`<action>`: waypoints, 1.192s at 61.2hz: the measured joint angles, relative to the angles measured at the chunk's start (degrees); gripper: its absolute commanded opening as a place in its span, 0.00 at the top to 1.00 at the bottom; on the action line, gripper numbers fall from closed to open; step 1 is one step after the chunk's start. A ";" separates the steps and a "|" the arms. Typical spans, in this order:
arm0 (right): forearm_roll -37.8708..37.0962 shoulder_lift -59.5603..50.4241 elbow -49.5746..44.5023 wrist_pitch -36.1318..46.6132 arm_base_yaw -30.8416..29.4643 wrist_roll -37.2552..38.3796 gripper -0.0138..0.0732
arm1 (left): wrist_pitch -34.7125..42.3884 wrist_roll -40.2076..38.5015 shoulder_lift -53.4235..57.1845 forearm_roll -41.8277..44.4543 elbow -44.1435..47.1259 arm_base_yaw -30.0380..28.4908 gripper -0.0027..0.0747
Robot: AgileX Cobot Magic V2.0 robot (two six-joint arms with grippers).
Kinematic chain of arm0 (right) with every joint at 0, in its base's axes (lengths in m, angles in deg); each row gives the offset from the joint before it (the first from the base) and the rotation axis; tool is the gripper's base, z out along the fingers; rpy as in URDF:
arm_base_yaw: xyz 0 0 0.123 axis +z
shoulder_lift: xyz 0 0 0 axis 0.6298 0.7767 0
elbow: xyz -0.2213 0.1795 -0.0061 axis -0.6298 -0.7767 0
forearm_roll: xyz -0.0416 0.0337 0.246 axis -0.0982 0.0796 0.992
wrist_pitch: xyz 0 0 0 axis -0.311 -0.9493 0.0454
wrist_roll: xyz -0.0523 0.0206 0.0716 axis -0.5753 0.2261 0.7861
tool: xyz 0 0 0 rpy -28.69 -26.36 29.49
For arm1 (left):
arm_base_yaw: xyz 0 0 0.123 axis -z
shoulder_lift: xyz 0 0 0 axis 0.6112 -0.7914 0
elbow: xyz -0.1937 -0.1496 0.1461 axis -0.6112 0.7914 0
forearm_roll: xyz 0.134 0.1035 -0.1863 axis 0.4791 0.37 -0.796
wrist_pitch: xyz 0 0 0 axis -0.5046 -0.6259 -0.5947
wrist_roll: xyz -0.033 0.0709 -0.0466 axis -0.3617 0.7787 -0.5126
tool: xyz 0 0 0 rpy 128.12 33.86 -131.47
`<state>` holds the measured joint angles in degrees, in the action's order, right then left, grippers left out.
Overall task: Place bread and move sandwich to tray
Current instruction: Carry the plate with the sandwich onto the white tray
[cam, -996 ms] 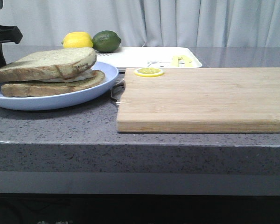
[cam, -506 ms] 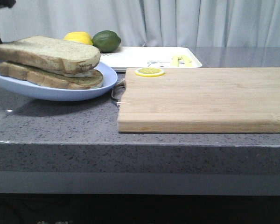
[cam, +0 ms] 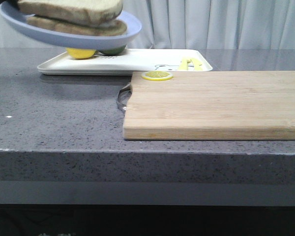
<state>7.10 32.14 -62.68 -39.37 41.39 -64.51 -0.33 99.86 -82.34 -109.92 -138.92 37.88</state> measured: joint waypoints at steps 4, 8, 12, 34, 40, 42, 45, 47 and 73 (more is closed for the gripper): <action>0.00 0.00 0.00 0.00 0.00 0.00 0.91 | -1.26 0.00 -3.87 -0.98 -5.57 0.10 0.99; 0.00 0.00 0.00 0.00 0.00 0.00 0.91 | -2.23 0.00 -8.60 -1.37 -11.45 0.70 0.99; 0.00 0.00 0.00 0.00 0.00 0.00 0.91 | -3.03 0.00 -13.57 -1.37 -18.12 1.26 0.99; 0.00 0.00 0.00 0.00 0.00 0.00 0.91 | -3.68 -4.36 -34.70 -2.26 -43.00 4.72 0.99; 0.00 0.00 0.00 0.00 0.00 0.00 0.91 | -3.82 -4.87 -36.82 -2.62 -44.21 4.72 0.99; 0.00 0.00 0.00 0.00 0.00 0.00 0.91 | -3.82 -5.01 -37.12 -2.89 -44.24 4.72 0.99; 0.00 0.00 0.00 0.00 0.00 0.00 0.91 | -3.70 -5.04 -37.25 -3.01 -44.24 4.72 0.99; 0.00 0.00 0.00 0.00 0.00 0.00 0.91 | -3.44 -5.13 -37.25 -3.01 -44.24 4.72 0.99; 0.00 0.00 0.00 0.00 0.00 0.00 0.91 | -1.72 -5.13 -37.25 -3.71 -44.62 4.72 0.68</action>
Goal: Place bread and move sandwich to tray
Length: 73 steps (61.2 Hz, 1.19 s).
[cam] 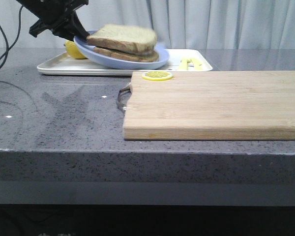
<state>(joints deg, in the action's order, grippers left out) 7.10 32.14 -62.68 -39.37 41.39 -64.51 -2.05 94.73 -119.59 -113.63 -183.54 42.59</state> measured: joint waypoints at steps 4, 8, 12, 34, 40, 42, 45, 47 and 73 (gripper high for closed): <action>0.00 0.00 0.00 0.00 0.00 0.00 0.91 | 0.09 -0.04 0.00 -0.11 0.00 0.00 0.63; 0.00 0.00 0.00 0.00 0.00 0.00 0.91 | 0.14 -0.04 0.00 -0.11 0.00 0.00 0.60; 0.00 0.00 0.00 0.00 0.00 0.00 0.91 | 0.27 -0.04 0.00 -0.19 -0.12 0.00 0.58; 0.00 0.00 0.00 0.00 0.00 0.00 0.91 | -6.13 -0.13 0.00 -0.43 -10.07 -1.77 0.68; 0.00 0.00 0.00 0.00 0.00 0.00 0.91 | -10.09 -0.45 0.00 0.15 -14.59 -2.40 0.89; 0.00 0.00 0.00 0.00 0.00 0.00 0.91 | -10.72 -0.89 0.11 0.79 -15.80 -2.51 0.97; 0.00 0.00 0.00 0.00 0.00 0.00 0.91 | -11.26 -1.46 0.33 1.29 -17.14 -2.51 0.99; 0.00 0.00 0.00 0.00 0.00 0.00 0.91 | -11.41 -1.98 0.44 1.56 -17.62 -2.51 0.99; 0.00 0.00 0.00 0.00 0.00 0.00 0.91 | -12.45 -8.10 12.71 24.94 -13.28 0.96 0.99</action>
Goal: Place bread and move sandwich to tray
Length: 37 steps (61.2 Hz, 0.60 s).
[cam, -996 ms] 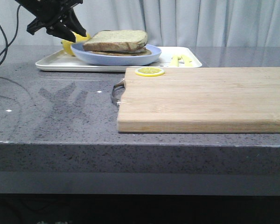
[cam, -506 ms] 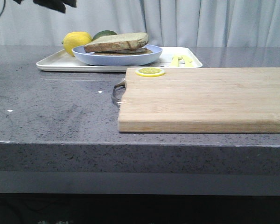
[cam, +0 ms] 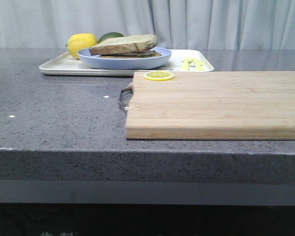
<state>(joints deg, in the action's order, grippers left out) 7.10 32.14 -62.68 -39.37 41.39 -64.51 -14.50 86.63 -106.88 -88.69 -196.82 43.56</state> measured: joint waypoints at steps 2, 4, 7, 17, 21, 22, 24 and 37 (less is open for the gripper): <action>0.00 0.00 0.00 0.00 0.00 0.00 0.91 | 0.00 0.00 2.00 2.17 2.09 0.77 0.99; 0.00 0.00 0.00 0.00 0.00 0.00 0.91 | 0.00 0.00 4.07 4.72 4.79 1.73 0.99; 0.00 0.00 0.00 0.00 0.00 0.00 0.91 | 0.11 0.00 7.43 8.88 9.65 3.27 0.99; 0.00 0.00 0.00 0.00 0.00 0.00 0.91 | 0.11 0.00 16.75 17.90 30.46 6.47 0.99; 0.00 0.00 0.00 0.00 0.00 0.00 0.91 | 0.22 0.00 20.38 18.56 38.42 6.45 0.99; 0.00 0.00 0.00 0.00 0.00 0.00 0.91 | 0.22 0.00 21.19 18.58 40.11 6.35 0.99; 0.00 0.00 0.00 0.00 0.00 0.00 0.91 | 0.86 0.00 23.34 18.58 44.29 6.26 0.99; 0.00 0.00 0.00 0.00 0.00 0.00 0.91 | 10.94 0.00 37.95 15.31 66.80 3.76 0.99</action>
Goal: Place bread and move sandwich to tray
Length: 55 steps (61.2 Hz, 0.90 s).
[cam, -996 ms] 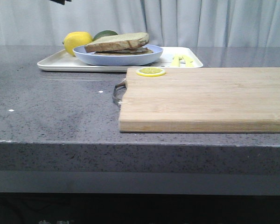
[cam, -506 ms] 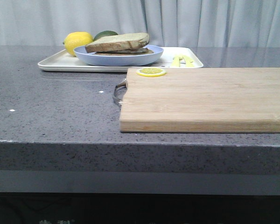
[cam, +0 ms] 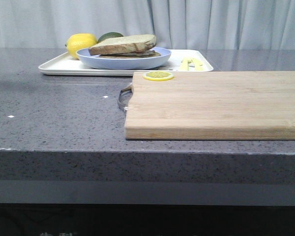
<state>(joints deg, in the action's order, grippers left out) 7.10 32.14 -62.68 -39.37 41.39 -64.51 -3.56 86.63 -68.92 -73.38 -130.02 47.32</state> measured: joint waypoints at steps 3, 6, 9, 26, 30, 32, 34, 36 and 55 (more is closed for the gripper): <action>0.00 0.00 0.00 0.00 0.00 0.00 0.91 | 3.02 0.00 3.79 -0.80 4.97 -0.78 0.99; 0.00 0.00 0.00 0.00 0.00 0.00 0.91 | 5.62 0.00 7.10 -1.44 9.79 -1.32 0.99; 0.00 0.00 0.00 0.00 0.00 0.00 0.91 | 8.71 0.00 11.00 -1.99 13.81 -1.73 0.99; 0.00 0.00 0.00 0.00 0.00 0.00 0.91 | 25.36 0.00 34.21 -2.99 38.55 -2.37 0.99; 0.00 0.00 0.00 0.00 0.00 0.00 0.91 | 29.19 0.00 39.23 -2.99 43.75 -2.37 0.99; 0.00 0.00 0.00 0.00 0.00 0.00 0.91 | 30.77 0.00 41.95 -2.99 46.57 -2.37 0.99; 0.00 0.00 0.00 0.00 0.00 0.00 0.91 | 31.81 0.00 44.11 -3.09 48.76 -2.37 0.99; 0.00 0.00 0.00 0.00 0.00 0.00 0.91 | 32.85 0.00 46.82 -3.09 51.41 -2.37 0.99; 0.00 0.00 0.00 -0.10 0.00 0.00 0.91 | 38.08 0.00 69.18 -5.33 68.72 -2.37 0.99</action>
<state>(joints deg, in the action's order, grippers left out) 7.10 32.14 -62.68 -39.47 41.39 -64.51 34.52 86.63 0.26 -78.71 -61.30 44.95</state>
